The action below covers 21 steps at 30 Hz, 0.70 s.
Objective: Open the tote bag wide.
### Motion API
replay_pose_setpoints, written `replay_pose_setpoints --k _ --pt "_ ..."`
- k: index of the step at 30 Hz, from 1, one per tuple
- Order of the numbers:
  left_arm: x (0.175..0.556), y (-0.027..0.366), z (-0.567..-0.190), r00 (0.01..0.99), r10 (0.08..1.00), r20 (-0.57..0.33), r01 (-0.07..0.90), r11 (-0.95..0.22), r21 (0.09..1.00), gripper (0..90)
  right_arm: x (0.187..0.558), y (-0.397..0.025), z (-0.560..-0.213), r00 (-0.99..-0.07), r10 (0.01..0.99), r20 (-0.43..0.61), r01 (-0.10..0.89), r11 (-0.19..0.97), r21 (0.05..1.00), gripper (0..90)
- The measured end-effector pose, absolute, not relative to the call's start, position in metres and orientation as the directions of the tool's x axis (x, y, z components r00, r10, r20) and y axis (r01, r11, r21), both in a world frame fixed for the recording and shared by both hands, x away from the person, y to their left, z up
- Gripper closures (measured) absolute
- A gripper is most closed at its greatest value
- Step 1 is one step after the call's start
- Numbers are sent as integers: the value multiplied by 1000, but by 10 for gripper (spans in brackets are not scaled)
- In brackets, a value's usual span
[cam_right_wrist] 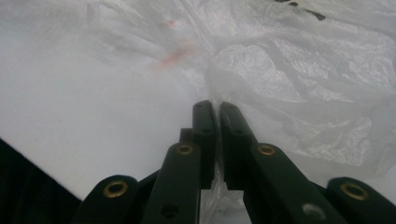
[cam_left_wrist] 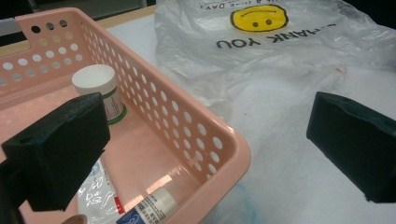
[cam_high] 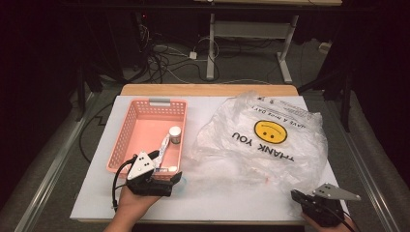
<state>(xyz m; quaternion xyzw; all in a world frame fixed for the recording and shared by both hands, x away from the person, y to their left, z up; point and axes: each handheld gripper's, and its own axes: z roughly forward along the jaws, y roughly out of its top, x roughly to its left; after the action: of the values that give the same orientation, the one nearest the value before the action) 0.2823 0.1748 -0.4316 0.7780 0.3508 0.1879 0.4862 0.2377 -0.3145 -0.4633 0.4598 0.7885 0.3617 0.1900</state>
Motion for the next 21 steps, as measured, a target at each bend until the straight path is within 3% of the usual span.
replay_pose_setpoints --k 7,18,19,21 --pt "283 176 -431 682 729 -58 366 -271 890 0 248 -258 -464 -544 839 0 530 344 775 865" --pt "284 179 -432 677 732 -68 375 -264 889 0 240 -198 -473 -655 755 36 490 388 781 834" --pt "284 179 -433 677 732 -68 375 -265 889 0 238 -197 -473 -659 751 33 486 392 781 817" --pt "285 180 -433 676 734 -70 379 -264 887 0 236 -202 -465 -660 749 64 479 354 803 690"
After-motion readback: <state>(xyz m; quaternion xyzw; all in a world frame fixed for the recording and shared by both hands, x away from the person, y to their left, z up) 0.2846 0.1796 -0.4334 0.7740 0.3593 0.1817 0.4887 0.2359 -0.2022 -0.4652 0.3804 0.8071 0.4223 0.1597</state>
